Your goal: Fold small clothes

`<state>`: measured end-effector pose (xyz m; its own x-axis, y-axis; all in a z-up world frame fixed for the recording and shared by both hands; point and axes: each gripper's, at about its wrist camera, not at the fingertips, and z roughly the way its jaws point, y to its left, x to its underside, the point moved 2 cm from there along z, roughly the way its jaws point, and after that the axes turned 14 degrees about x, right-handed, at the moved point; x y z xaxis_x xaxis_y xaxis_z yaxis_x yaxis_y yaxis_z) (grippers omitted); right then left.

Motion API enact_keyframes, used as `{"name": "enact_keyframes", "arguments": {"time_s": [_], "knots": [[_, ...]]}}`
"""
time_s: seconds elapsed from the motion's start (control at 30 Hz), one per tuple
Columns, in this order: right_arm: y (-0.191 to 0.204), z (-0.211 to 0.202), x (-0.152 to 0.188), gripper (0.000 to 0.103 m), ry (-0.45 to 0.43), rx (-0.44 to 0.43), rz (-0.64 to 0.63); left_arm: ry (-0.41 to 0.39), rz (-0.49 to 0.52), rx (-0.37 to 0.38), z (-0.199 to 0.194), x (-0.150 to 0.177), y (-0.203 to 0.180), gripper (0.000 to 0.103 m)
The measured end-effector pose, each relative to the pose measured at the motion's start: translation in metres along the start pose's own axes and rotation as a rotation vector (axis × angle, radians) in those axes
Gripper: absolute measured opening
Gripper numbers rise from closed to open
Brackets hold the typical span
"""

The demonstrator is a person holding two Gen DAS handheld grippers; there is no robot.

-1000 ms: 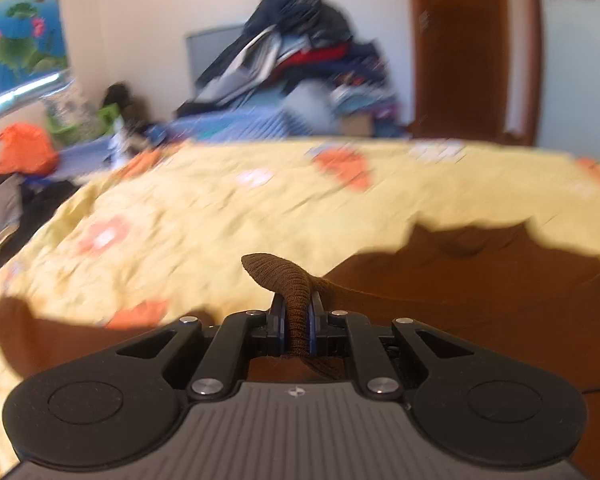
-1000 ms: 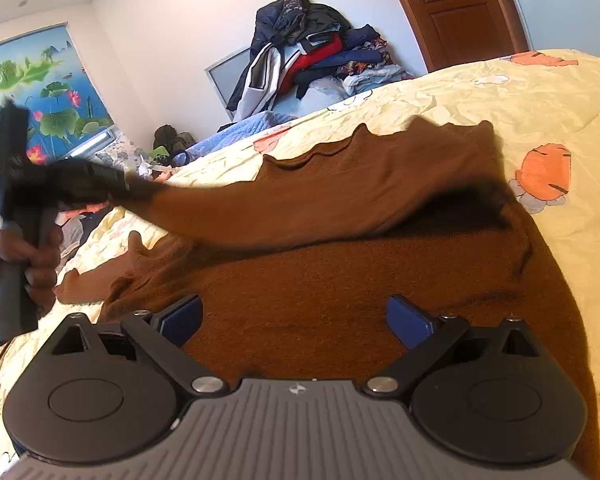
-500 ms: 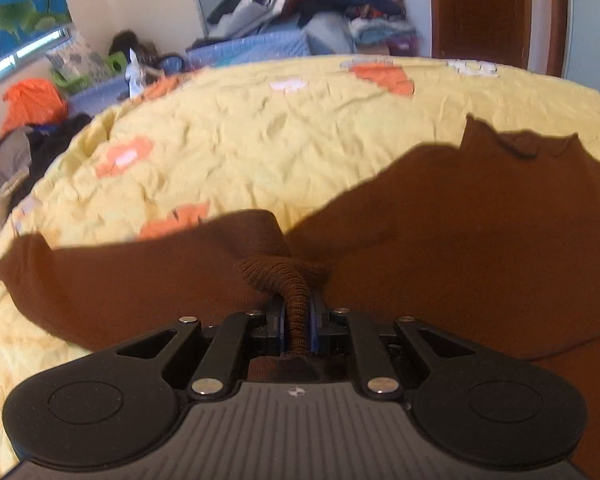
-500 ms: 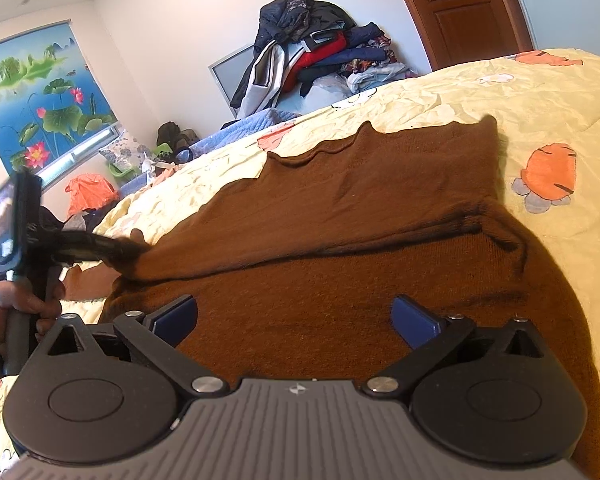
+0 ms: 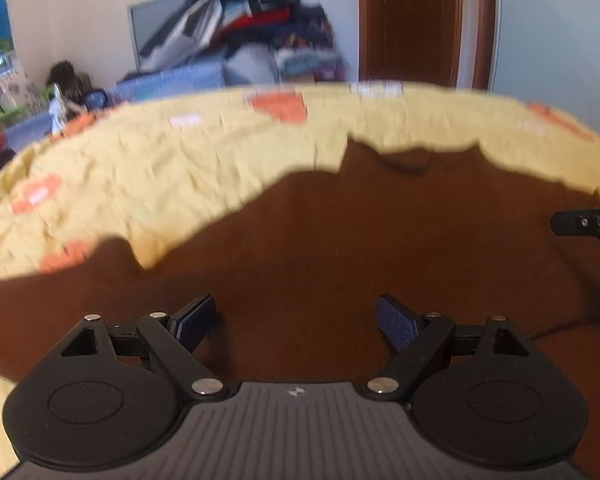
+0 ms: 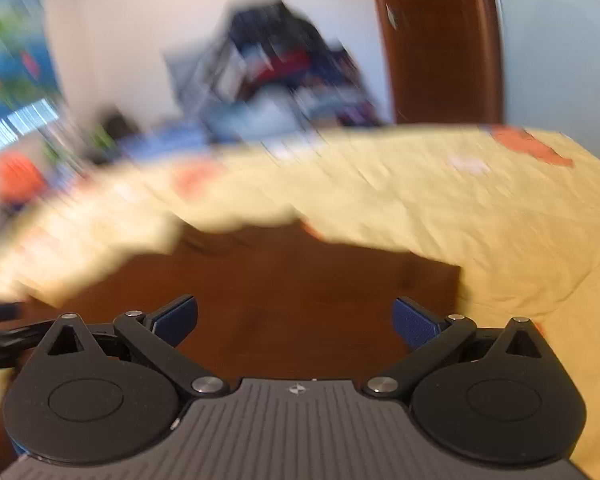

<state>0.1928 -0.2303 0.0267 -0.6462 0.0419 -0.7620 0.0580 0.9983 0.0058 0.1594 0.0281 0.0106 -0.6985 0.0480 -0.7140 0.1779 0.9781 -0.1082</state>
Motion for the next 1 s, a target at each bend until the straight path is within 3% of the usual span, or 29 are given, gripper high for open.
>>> {"name": "enact_keyframes", "arguments": {"time_s": [0.07,0.13,0.23,0.37,0.47,0.63,0.7,0.77,0.93,1.0], "knots": [[-0.002,0.030,0.006,0.103,0.104,0.056,-0.036,-0.040,-0.040,0.036,0.004,0.010,0.012,0.096],[0.002,0.030,0.019,0.103,0.033,0.093,-0.149,-0.058,-0.042,0.059,0.002,0.014,0.024,0.098],[-0.008,0.028,0.023,0.103,0.010,0.064,-0.108,-0.058,-0.016,0.035,-0.014,0.013,0.031,0.096],[-0.002,0.026,0.025,0.103,0.005,0.090,-0.138,-0.237,-0.096,0.014,-0.075,0.031,0.064,0.097],[-0.003,0.022,0.024,0.103,0.000,0.081,-0.129,-0.323,-0.276,-0.055,-0.113,0.049,0.124,0.097],[-0.002,0.022,0.023,0.103,-0.002,0.085,-0.131,-0.444,-0.743,-0.206,-0.156,0.075,0.265,0.097],[-0.002,0.021,0.024,0.103,-0.004,0.088,-0.128,-0.495,-0.929,-0.190,-0.160,0.085,0.315,0.097],[-0.002,0.021,0.024,0.103,-0.005,0.089,-0.126,-0.503,-1.066,-0.112,-0.153,0.093,0.351,0.096],[-0.001,0.021,0.024,0.103,-0.006,0.090,-0.125,-0.519,-1.075,-0.117,-0.132,0.079,0.371,0.096],[-0.001,0.021,0.024,0.103,-0.005,0.090,-0.124,-0.506,-1.056,-0.125,-0.124,0.072,0.373,0.078]]}}
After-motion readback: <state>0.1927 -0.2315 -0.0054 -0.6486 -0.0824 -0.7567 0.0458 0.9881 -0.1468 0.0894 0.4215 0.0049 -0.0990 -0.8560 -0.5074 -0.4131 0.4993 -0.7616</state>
